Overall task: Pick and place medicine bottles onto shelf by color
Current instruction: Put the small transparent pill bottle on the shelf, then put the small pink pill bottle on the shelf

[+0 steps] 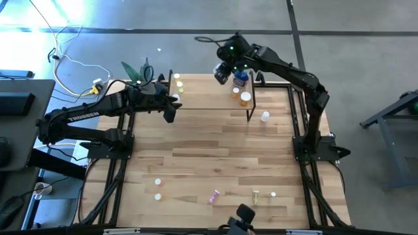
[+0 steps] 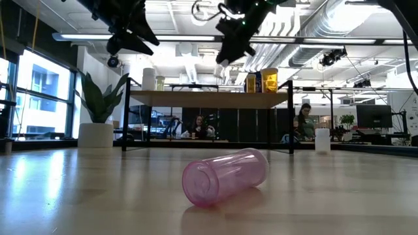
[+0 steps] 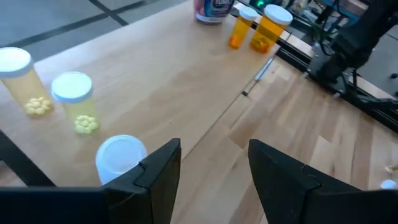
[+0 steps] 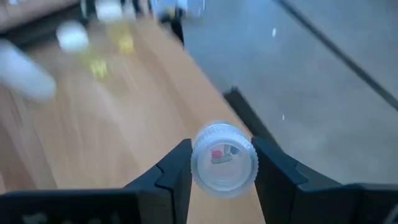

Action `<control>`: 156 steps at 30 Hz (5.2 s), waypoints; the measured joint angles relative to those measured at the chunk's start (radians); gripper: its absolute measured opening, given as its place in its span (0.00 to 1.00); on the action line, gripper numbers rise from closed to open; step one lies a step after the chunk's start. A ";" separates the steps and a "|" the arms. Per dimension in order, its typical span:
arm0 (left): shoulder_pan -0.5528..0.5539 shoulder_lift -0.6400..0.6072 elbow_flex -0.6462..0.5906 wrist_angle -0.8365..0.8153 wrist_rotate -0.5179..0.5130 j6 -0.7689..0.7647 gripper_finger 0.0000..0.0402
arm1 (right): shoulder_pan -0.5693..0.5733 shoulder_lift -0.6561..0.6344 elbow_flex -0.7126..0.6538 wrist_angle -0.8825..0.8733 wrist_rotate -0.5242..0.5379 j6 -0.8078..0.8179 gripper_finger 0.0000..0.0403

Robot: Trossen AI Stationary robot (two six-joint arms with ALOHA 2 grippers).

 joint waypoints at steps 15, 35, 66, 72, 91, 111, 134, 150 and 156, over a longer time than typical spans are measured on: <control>0.000 0.000 0.000 0.000 -0.007 -0.034 0.45 | 0.003 0.047 0.000 -0.172 -0.005 -0.125 0.31; -0.001 0.000 0.000 0.000 -0.002 -0.048 0.45 | 0.030 0.070 -0.007 -0.249 -0.004 -0.152 0.31; -0.003 0.000 0.000 -0.119 0.170 -0.139 0.51 | 0.029 0.073 0.015 -0.242 0.015 -0.141 0.56; -0.047 0.000 0.000 -0.182 0.240 -0.143 0.51 | 0.029 0.072 0.118 -0.239 0.015 -0.125 0.56; -0.593 0.000 -0.089 -0.311 0.118 -0.194 0.50 | 0.040 0.071 0.365 -0.293 -0.042 0.054 0.56; -1.026 0.142 -0.123 -0.302 -0.060 -0.419 0.50 | 0.110 0.059 0.368 -0.358 -0.057 0.171 0.56; -1.130 0.364 -0.123 -0.220 -0.090 -0.535 0.50 | 0.134 0.060 0.368 -0.375 -0.056 0.193 0.56; -1.130 0.402 -0.123 -0.205 -0.100 -0.532 0.33 | 0.134 0.060 0.367 -0.375 -0.056 0.190 0.56; -1.129 0.400 -0.122 -0.205 -0.100 -0.532 0.27 | 0.134 0.060 0.367 -0.375 -0.056 0.190 0.56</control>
